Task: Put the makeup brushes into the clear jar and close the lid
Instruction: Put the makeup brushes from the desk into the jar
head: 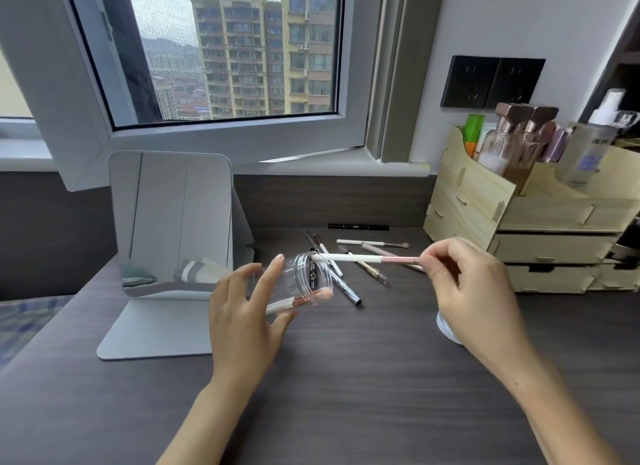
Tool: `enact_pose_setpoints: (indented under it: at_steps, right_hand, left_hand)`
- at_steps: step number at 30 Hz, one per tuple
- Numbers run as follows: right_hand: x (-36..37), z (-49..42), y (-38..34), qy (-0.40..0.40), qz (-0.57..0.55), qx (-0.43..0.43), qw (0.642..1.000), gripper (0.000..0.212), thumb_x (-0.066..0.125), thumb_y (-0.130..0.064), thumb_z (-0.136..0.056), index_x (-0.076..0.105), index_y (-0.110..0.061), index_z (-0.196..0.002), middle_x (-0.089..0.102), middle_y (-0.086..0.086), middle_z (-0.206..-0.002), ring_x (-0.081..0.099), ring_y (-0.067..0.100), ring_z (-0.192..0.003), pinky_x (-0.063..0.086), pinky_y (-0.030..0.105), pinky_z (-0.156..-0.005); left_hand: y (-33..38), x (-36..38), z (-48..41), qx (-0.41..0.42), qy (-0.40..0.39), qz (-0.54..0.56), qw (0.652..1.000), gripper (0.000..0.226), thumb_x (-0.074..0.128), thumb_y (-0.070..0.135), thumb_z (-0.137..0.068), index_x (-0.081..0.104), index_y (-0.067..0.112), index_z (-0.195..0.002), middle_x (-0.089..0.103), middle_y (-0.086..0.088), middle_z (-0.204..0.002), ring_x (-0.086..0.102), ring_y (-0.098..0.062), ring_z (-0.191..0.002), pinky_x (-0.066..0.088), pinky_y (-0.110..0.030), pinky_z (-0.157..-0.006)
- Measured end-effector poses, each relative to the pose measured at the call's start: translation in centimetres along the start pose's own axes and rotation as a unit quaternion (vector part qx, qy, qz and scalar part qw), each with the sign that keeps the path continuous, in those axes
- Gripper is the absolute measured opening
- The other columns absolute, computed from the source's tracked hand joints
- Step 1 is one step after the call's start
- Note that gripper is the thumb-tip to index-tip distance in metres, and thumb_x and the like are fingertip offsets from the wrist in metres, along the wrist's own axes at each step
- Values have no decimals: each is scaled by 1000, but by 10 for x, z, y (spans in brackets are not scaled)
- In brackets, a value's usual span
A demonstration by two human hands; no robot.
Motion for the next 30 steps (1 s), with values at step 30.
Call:
enact_pose_setpoints:
  at_steps: [30]
  right_hand:
    - [102, -75, 123, -107, 206, 169, 958, 25, 43, -3, -92, 66, 0, -101, 64, 20, -115, 55, 38, -106, 45, 38, -82]
  left_hand:
    - [1, 1, -2, 11, 35, 4, 999, 78, 86, 27, -61, 48, 26, -129, 60, -14, -110, 48, -24, -99, 38, -33, -86]
Point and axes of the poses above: each hand's wrist, its own z-axis away from the middle knuckle, its own x-axis out of the palm, y = z × x, the point moved 6 cm from there along -z, towards the middle knuckle
